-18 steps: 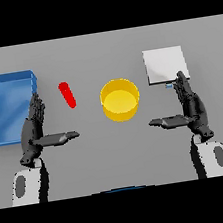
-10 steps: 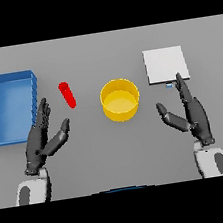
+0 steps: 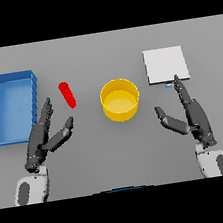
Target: Pick up the red beaker and tilt it to pour out 1 green nut into yellow bowl. Pick up the yellow bowl and place it on the metallic measuring scale.
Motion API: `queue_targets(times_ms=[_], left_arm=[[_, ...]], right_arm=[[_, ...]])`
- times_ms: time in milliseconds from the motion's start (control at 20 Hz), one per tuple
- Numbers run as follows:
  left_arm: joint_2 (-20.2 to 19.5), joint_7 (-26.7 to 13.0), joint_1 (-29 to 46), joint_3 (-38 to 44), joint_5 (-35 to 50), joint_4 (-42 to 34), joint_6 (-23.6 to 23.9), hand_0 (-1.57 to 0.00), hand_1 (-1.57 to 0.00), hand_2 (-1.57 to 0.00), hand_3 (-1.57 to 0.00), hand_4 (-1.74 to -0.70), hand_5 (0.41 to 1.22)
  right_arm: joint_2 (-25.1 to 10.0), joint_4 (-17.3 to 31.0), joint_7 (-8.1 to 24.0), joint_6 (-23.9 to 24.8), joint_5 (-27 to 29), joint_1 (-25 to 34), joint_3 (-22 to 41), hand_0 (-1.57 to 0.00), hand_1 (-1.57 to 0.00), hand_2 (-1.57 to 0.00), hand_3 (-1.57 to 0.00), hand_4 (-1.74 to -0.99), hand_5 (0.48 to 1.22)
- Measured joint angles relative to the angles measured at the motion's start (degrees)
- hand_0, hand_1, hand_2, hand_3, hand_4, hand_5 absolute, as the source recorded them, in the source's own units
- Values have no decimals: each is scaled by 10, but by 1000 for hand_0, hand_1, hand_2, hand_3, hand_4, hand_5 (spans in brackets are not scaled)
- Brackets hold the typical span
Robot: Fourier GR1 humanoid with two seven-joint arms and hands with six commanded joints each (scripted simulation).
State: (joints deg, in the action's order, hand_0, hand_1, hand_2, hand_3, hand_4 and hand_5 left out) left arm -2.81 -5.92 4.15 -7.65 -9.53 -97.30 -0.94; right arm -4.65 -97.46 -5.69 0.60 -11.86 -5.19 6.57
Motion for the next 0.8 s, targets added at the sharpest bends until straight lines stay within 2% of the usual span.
queue_targets(times_ms=[50, 150, 200, 350, 550, 800], left_arm=[[-1, -10, -19, 9, 6, 18, 0, 1, 1, 1, 1, -1158, 645], [0, -4, -52, 19, 8, 60, -1, 1, 1, 1, 1, -1178, 650], [-1, 2, -71, 26, 12, 87, -3, 1, 1, 1, 1, -1178, 648], [-5, 23, -131, 41, 4, 166, -1, 1, 1, 1, 1, -1178, 637], [-3, 65, -180, 51, 3, 231, -1, 1, 1, 1, 1, -1197, 646], [1, 55, -240, 55, -18, 297, 16, 1, 1, 1, 1, -1197, 663]], right_arm=[[1, 1, 2, -1, 4, 2, -3, 1, 1, 1, 1, -1197, 627], [1, 5, 4, -8, 13, 9, -4, 1, 1, 1, 1, -1215, 628], [-3, 2, -7, -9, 14, 2, -6, 1, 1, 1, 1, -1219, 626], [1, -1, -11, -8, 12, -4, -2, 1, 1, 1, 1, -1229, 626], [-1, -3, -3, -8, 10, -3, -3, 1, 1, 1, 1, -1218, 626], [-1, -9, -1, -11, 18, -8, -6, 1, 1, 1, 1, -1231, 633]])
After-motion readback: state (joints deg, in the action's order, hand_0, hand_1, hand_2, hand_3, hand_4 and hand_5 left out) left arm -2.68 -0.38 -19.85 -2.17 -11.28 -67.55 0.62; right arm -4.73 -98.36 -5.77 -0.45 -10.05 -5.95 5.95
